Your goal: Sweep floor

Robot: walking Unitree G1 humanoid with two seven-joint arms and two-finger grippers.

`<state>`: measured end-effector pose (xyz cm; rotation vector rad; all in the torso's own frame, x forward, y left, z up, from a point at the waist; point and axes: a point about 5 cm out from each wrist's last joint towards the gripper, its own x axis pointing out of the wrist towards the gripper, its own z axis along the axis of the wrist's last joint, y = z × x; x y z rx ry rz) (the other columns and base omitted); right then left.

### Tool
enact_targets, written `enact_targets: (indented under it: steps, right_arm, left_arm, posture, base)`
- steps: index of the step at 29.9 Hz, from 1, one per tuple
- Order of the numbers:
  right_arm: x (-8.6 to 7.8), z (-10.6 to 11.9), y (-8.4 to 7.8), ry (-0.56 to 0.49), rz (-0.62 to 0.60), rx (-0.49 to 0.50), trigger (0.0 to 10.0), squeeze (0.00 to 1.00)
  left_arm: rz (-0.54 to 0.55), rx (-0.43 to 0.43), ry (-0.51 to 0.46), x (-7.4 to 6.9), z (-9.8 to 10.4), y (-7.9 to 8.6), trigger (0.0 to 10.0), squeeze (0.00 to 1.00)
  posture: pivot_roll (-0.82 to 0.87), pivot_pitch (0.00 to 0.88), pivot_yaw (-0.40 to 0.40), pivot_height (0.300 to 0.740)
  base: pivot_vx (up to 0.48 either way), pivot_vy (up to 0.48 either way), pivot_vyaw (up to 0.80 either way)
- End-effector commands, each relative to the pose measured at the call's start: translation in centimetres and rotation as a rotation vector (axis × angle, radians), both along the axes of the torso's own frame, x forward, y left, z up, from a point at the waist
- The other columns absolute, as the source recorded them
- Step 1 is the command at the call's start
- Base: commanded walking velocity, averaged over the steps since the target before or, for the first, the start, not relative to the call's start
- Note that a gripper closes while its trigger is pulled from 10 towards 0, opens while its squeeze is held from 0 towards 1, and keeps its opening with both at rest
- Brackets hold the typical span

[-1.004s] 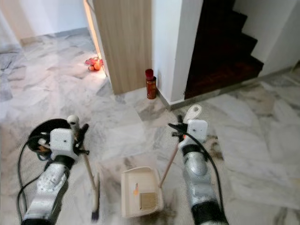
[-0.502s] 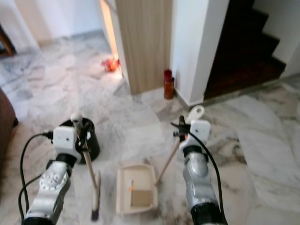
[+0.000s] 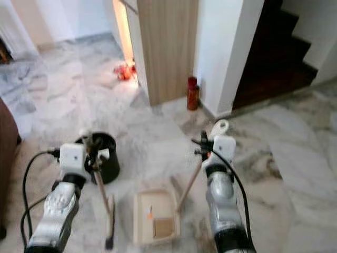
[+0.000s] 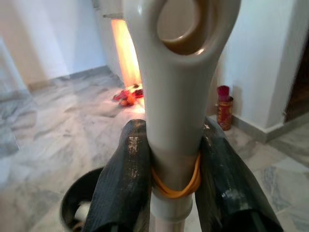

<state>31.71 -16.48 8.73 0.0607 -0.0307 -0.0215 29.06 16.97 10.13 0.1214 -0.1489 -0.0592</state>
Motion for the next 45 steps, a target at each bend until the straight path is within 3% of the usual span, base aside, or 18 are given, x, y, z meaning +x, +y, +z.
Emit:
enact_targets:
  steps: [1, 15, 35, 45]
  right_arm:
    - [0.55, 1.21, 1.33, -0.056, 0.035, 0.02, 10.0, 0.0]
    - [0.52, 1.07, 1.4, -0.052, 0.035, 0.03, 10.0, 0.0]
    - [0.67, 1.08, 1.53, -0.049, 0.041, 0.028, 10.0, 0.0]
    - [0.63, 0.99, 1.63, -0.047, 0.042, 0.038, 10.0, 0.0]
  left_arm:
    - [0.024, 0.028, -0.033, 0.12, 0.79, 1.12, 10.0, 0.0]
    - [0.018, 0.03, -0.035, 0.1, 0.88, 1.1, 10.0, 0.0]
    - [-0.016, 0.03, 0.004, 0.22, 0.45, 0.67, 10.0, 0.0]
    - [-0.004, 0.031, 0.008, 0.13, 0.43, 0.91, 10.0, 0.0]
  posture:
    - [0.15, 0.0, 0.031, 0.74]
    - [0.15, 0.0, 0.035, 0.74]
    - [0.14, 0.0, 0.038, 0.74]
    - [0.15, 0.0, 0.037, 0.74]
  base:
    - [0.0, 0.364, 0.58]
    - [0.0, 0.366, 0.19]
    - [0.0, 0.0, 0.0]
    - [0.282, 0.0, 0.08]
